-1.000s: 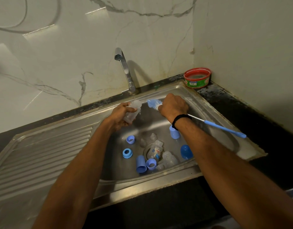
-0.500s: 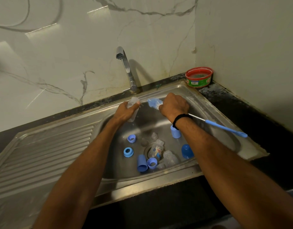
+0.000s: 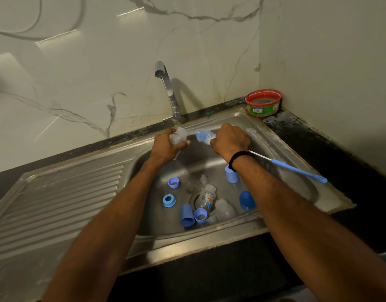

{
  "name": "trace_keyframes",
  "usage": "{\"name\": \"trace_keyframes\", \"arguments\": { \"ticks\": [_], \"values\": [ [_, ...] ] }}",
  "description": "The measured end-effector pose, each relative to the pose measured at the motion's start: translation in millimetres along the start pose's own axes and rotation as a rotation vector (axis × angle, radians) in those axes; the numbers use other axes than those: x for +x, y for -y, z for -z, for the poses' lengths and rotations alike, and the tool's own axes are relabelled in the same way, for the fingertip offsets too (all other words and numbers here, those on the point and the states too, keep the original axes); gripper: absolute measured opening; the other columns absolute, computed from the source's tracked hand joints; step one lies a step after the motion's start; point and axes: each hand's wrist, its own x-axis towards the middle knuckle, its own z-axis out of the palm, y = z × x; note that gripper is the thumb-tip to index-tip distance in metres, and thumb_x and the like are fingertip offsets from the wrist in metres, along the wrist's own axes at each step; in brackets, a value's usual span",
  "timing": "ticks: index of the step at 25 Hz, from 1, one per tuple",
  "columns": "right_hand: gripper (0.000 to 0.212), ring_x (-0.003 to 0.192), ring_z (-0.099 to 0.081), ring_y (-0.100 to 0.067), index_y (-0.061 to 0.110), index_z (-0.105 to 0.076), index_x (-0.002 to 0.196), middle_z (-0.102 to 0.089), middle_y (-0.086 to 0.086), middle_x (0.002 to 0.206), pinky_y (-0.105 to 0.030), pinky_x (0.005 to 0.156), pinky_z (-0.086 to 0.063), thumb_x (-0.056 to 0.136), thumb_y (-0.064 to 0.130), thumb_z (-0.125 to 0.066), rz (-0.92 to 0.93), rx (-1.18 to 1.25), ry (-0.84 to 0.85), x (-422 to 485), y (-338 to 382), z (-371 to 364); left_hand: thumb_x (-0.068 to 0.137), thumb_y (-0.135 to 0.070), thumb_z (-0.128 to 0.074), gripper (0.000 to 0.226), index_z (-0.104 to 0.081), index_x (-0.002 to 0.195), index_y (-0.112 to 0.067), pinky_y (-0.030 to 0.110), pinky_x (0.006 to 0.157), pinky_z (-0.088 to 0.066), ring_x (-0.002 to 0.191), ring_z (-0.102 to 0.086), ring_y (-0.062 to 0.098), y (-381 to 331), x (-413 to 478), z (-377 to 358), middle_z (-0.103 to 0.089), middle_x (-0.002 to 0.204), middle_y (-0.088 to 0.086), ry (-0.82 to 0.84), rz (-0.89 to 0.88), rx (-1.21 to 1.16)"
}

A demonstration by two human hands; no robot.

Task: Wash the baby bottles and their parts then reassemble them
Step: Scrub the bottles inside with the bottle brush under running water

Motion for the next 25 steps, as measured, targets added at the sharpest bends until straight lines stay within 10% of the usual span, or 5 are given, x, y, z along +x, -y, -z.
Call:
{"name": "trace_keyframes", "arguments": {
  "ticks": [25],
  "values": [
    [0.023, 0.101, -0.063, -0.028, 0.011, -0.062, 0.111, -0.066, -0.011, 0.112, -0.030, 0.068, -0.040, 0.094, 0.025, -0.062, 0.006, 0.007, 0.000, 1.6, -0.2, -3.5, 0.074, -0.031, -0.089, 0.069, -0.058, 0.132, -0.011, 0.022, 0.080, -0.052, 0.106, -0.063, 0.017, -0.3, 1.1, -0.5, -0.066, 0.122, 0.001, -0.073, 0.072, -0.437]
  ]
}}
